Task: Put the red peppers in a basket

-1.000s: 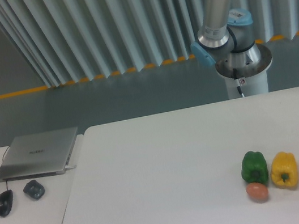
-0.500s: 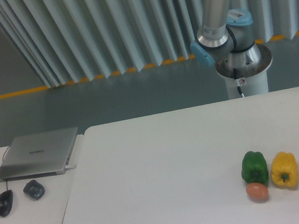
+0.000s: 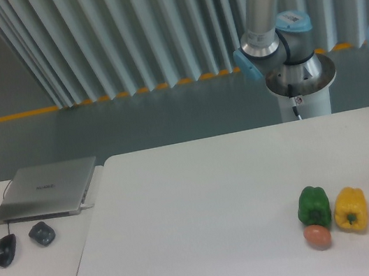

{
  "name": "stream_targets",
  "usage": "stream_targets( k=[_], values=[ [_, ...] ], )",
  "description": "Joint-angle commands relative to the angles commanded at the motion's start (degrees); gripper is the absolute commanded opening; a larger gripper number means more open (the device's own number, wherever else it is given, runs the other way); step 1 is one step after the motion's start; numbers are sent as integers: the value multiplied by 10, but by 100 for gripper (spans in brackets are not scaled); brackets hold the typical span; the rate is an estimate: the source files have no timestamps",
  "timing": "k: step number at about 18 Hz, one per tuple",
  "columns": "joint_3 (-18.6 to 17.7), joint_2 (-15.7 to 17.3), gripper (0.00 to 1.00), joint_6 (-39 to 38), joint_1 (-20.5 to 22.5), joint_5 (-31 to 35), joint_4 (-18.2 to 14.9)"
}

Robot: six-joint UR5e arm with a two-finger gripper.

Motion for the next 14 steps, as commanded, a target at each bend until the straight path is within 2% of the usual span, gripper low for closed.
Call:
stream_targets(
  k=[3,5,7,9,14],
  values=[
    [-4,7,100,-15,-16,0,-44],
    [-14,24,100,-18,-31,-1,-78],
    [-42,50,100,-47,-51,0,-87],
    [-47,60,100,-63,-61,-1,-96],
    [-47,72,100,-63,-62,-3,-150]
  ],
)
